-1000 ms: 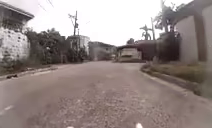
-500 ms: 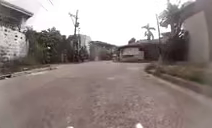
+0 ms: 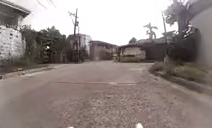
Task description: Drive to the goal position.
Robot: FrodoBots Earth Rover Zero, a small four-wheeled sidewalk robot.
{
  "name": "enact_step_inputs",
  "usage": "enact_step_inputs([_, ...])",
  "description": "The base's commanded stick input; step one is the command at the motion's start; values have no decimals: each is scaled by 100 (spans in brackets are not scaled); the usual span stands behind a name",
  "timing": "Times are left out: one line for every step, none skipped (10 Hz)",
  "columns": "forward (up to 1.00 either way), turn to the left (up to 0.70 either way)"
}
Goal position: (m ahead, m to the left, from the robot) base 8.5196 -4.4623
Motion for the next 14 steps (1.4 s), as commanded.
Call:
enact_step_inputs([100,0])
enact_step_inputs([100,0])
enact_step_inputs([100,0])
enact_step_inputs([100,0])
enact_step_inputs([100,0])
enact_step_inputs([100,0])
enact_step_inputs([100,0])
enact_step_inputs([100,0])
enact_step_inputs([100,0])
enact_step_inputs([100,-40])
enact_step_inputs([100,-26])
enact_step_inputs([100,0])
enact_step_inputs([100,0])
enact_step_inputs([100,0])
